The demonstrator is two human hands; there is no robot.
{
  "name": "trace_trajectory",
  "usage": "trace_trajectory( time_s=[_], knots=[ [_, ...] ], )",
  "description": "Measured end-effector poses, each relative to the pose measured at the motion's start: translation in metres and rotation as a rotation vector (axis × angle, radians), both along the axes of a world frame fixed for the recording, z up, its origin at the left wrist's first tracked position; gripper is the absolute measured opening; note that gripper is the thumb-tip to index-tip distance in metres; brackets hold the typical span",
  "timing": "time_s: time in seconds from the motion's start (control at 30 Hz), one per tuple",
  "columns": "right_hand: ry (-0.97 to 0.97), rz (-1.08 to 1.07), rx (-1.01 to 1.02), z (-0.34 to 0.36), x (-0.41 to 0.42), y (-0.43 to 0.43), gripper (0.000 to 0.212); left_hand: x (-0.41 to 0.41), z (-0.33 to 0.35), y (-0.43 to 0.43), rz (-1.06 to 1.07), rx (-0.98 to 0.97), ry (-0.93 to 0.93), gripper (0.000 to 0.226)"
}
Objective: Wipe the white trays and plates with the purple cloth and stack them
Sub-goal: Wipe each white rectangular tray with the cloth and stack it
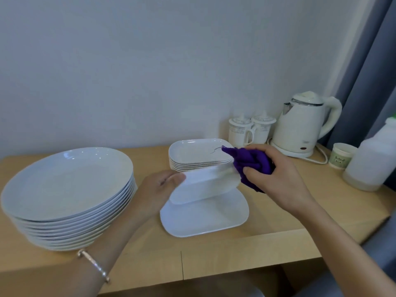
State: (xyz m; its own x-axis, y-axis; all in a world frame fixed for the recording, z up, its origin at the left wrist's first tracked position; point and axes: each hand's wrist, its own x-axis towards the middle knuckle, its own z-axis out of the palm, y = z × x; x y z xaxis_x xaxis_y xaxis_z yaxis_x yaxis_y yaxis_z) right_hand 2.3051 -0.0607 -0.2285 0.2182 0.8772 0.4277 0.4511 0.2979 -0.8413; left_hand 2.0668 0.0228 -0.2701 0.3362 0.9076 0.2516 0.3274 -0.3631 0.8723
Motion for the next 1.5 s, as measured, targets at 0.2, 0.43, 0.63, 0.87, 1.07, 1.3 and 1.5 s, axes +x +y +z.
trace_trajectory(
  time_s=[0.2,0.43,0.63,0.87,1.07,1.3,1.5],
  knots=[
    [-0.044,0.021,0.005,-0.014,-0.011,0.001,0.038,0.026,-0.016,0.032,0.284,-0.107,-0.072,0.047],
    [-0.423,0.038,-0.122,-0.071,-0.046,0.029,0.035,0.032,-0.048,0.02,0.24,0.005,0.298,0.03],
    [-0.471,-0.027,-0.06,-0.093,-0.059,0.027,0.051,0.034,-0.058,0.002,0.271,0.161,0.386,0.048],
    [-0.504,-0.149,-0.036,-0.088,-0.02,0.046,0.039,0.033,-0.066,0.008,0.182,0.119,0.441,0.046],
    [-0.568,-0.002,0.022,-0.092,-0.062,0.034,0.038,0.035,-0.062,0.009,0.146,0.131,0.525,0.053],
    [-0.321,-0.294,-0.131,-0.067,0.001,0.047,0.016,0.037,-0.06,0.007,0.133,0.197,0.564,0.049],
    [-0.532,0.059,-0.032,-0.079,-0.039,0.04,0.028,0.034,-0.062,0.011,0.116,0.162,0.545,0.051]
  ],
)
